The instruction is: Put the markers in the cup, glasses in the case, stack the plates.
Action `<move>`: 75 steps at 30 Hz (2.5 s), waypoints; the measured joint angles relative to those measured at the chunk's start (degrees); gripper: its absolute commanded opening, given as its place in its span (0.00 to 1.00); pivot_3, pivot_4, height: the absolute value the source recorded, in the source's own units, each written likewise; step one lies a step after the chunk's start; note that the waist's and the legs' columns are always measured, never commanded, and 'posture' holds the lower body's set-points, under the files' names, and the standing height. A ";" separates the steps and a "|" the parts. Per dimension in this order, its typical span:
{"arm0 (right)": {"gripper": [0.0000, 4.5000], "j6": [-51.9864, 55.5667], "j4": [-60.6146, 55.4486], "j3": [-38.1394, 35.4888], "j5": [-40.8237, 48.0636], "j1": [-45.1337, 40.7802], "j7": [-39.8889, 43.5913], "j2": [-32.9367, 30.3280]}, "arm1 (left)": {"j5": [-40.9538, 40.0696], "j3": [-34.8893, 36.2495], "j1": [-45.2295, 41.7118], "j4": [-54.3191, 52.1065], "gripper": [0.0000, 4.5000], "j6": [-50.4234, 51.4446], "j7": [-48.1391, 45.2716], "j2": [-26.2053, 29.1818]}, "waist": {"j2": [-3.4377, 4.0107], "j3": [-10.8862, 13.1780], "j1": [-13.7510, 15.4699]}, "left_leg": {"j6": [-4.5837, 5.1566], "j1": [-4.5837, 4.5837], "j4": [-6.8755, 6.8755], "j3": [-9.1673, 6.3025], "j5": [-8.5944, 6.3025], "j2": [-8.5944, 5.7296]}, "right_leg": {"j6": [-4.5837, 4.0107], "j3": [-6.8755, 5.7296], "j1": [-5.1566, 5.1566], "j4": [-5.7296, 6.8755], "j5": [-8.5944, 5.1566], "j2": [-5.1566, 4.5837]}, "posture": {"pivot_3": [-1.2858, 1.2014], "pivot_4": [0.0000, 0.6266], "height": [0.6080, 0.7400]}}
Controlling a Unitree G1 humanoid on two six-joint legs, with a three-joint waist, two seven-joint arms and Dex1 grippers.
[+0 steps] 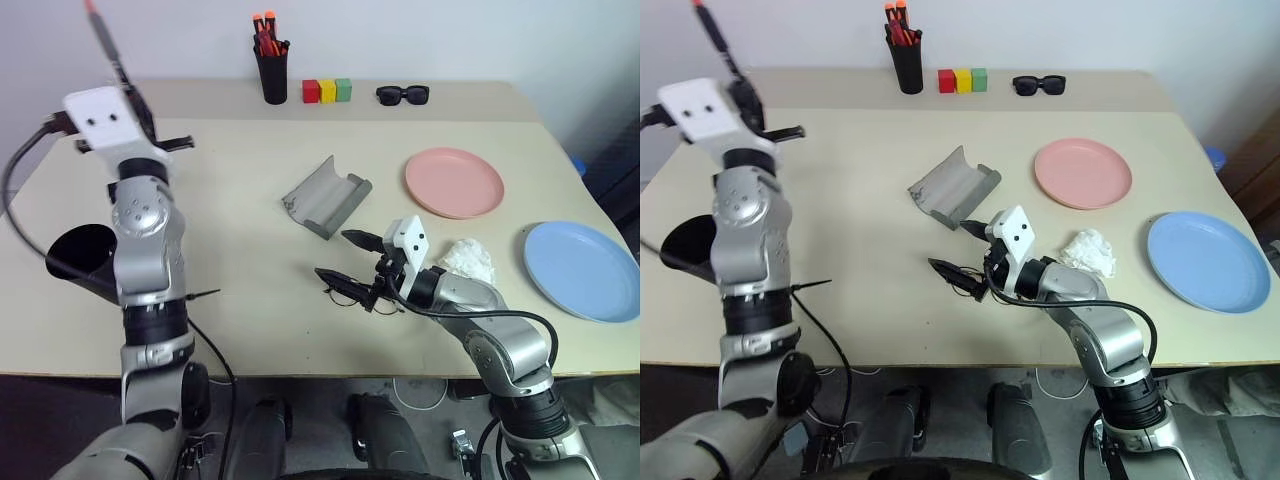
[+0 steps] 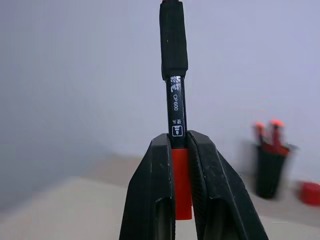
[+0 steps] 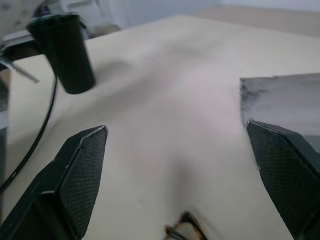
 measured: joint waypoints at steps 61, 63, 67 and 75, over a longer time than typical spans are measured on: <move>1.00 3.16 0.51 3.59 9.22 -3.90 3.19 5.81 | 9.97 2.86 27.55 -13.50 0.94 -0.10 6.47 -12.29 | -0.01 -0.03 -0.05 | 0.01 0.06 0.03 -0.07 -0.01 0.05 | -0.30 -0.09 0.12 -0.12 -0.18 0.05 | 0.52 0.24 1.00; 1.00 3.19 0.49 3.59 9.25 -3.90 3.13 5.81 | 9.96 2.97 25.81 -13.61 0.94 0.49 6.32 -11.80 | -0.01 -0.03 -0.02 | 0.01 0.05 0.04 -0.08 -0.01 0.04 | -0.30 -0.09 0.12 -0.12 -0.18 0.05 | 0.52 0.24 1.00; 1.00 3.16 0.40 3.48 9.20 -3.88 2.80 5.49 | 9.70 2.79 19.37 -15.00 0.94 1.87 4.10 -8.36 | -0.03 -0.03 -0.02 | 0.01 0.03 0.04 -0.08 -0.01 0.04 | -0.30 -0.12 0.12 -0.13 -0.17 0.05 | 0.52 0.24 1.00; 1.00 2.38 1.80 -1.34 3.03 -5.70 -1.66 -2.00 | -6.84 -9.75 4.96 -10.09 0.97 24.00 -18.40 -2.90 | -0.03 -0.02 -0.24 | 0.04 0.01 0.02 -0.05 -0.02 -0.01 | -0.28 -0.12 0.14 -0.26 -0.17 0.01 | 0.52 0.24 1.00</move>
